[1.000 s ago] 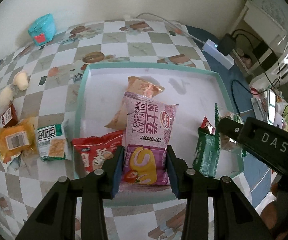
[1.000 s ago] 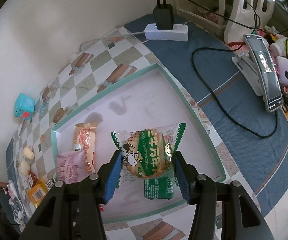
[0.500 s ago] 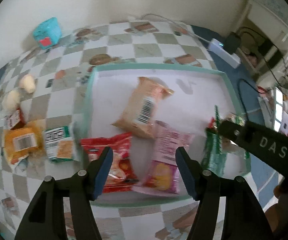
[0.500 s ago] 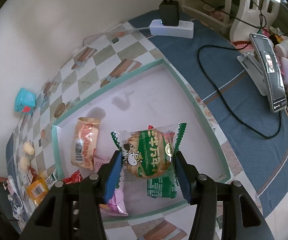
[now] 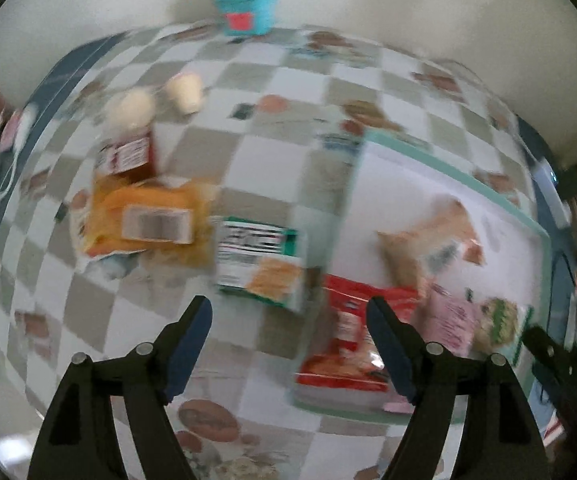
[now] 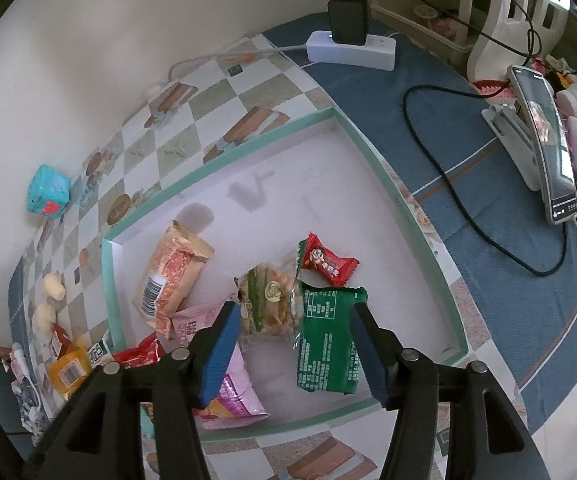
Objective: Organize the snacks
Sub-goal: 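Carry both packs over the white tray and open both tools to release them, then move both open tools from the tray back to the snack pile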
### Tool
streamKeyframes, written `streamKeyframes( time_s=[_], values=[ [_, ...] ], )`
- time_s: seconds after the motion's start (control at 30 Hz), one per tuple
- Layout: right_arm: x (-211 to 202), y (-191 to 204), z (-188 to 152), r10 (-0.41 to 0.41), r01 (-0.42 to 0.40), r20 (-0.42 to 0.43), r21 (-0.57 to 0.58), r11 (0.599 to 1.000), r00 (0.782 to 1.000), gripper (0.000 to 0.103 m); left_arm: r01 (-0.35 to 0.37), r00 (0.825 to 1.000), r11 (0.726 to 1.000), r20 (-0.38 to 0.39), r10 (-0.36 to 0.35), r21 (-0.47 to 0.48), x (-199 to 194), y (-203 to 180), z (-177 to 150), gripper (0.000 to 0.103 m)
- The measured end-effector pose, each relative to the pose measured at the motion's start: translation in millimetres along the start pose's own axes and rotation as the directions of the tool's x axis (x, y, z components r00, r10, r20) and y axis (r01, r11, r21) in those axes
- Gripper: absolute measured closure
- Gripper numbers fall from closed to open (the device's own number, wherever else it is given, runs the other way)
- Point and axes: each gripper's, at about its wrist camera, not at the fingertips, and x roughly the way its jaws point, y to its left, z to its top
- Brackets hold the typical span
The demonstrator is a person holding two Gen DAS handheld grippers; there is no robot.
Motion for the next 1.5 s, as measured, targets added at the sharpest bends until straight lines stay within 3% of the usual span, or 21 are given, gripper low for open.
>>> streamKeyframes(
  time_s=[0.07,0.17,0.5,0.6,0.77,0.93,1.17,1.3,1.5],
  values=[
    [1.2,1.3,-0.1,-0.004,0.004,0.0,-0.007,1.0,1.0,0.03,-0.004,1.0,0.998,-0.014,0.003,-0.066,3.3,18.5,4.3,0.011],
    [3.2,4.6,-1.5,-0.01,0.01,0.002,-0.022,1.0,1.0,0.02,-0.008,0.999,0.99,-0.037,0.003,-0.141,7.8,41.5,9.0,0.011],
    [6.7,13.5,-6.1,-0.008,0.007,-0.004,-0.058,0.998,1.0,0.011,0.001,0.998,0.939,-0.056,-0.021,-0.345,11.0,112.2,19.8,0.011],
    [6.9,15.7,-7.2,-0.008,0.008,-0.001,-0.063,0.998,1.0,0.001,-0.01,0.999,0.925,-0.042,-0.007,-0.38,8.3,132.2,24.3,0.011],
    [8.2,20.7,-8.9,-0.014,0.014,0.002,-0.078,0.997,1.0,0.0,-0.075,0.997,0.919,-0.012,0.076,-0.386,0.4,159.3,30.6,0.011],
    [8.8,28.5,-11.8,-0.014,0.015,0.008,-0.1,0.995,1.0,0.0,-0.163,0.983,0.917,0.025,0.185,-0.364,-8.5,183.8,36.1,0.01],
    [-6.5,40.5,-13.6,0.02,-0.012,0.093,-0.083,0.996,0.995,0.0,-0.235,0.964,0.908,0.04,0.265,-0.348,-16.3,209.4,39.8,0.01],
    [-11.0,54.5,-17.7,0.027,-0.015,0.123,-0.101,0.995,0.992,0.0,-0.252,0.959,0.908,0.043,0.282,-0.333,-16.5,218.5,42.2,0.01],
    [-6.5,93.0,-31.2,0.047,-0.022,0.116,-0.202,0.979,0.992,0.0,-0.22,0.969,0.904,0.02,0.244,-0.365,-11.5,235.5,41.8,0.01]
  ],
)
